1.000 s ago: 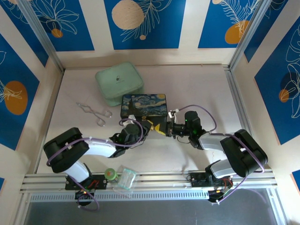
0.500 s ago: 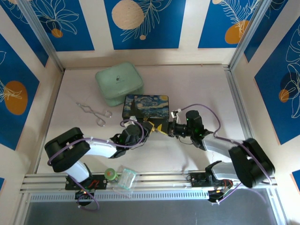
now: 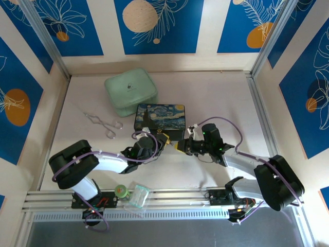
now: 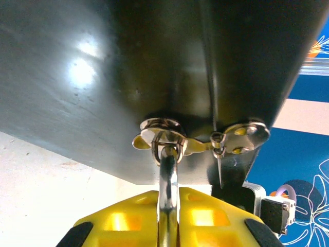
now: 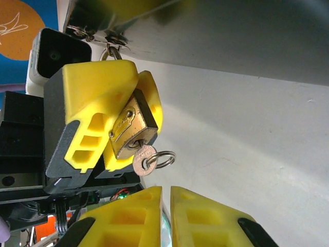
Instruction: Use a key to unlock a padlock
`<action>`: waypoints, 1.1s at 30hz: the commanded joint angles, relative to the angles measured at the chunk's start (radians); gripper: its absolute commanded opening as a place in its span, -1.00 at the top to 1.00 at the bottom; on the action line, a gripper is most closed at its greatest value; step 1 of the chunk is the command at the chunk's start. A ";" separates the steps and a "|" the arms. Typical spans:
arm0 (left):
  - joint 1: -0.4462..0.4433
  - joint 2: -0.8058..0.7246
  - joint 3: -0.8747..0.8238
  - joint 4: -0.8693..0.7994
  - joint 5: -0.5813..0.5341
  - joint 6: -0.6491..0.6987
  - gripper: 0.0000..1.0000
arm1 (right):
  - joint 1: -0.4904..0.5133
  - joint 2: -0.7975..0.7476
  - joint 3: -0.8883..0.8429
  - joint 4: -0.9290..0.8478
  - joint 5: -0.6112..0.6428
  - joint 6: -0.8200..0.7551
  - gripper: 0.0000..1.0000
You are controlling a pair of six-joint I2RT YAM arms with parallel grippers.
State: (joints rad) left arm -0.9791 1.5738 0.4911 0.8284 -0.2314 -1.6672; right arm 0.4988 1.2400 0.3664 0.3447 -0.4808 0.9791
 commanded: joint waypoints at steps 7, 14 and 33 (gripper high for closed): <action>-0.003 -0.008 0.030 0.078 0.050 -0.005 1.00 | 0.013 0.096 0.077 0.119 -0.030 0.016 0.78; -0.013 0.014 0.033 0.068 0.063 -0.011 1.00 | 0.044 0.116 0.116 0.103 -0.018 0.009 0.78; 0.005 -0.040 0.044 -0.127 0.049 -0.010 1.00 | 0.159 -0.173 0.073 -0.367 0.486 -0.598 0.08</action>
State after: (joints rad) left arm -0.9714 1.5757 0.5003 0.7136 -0.2020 -1.6863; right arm 0.6331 1.1011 0.4484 -0.0017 -0.0940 0.5243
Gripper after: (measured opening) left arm 0.121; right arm 0.479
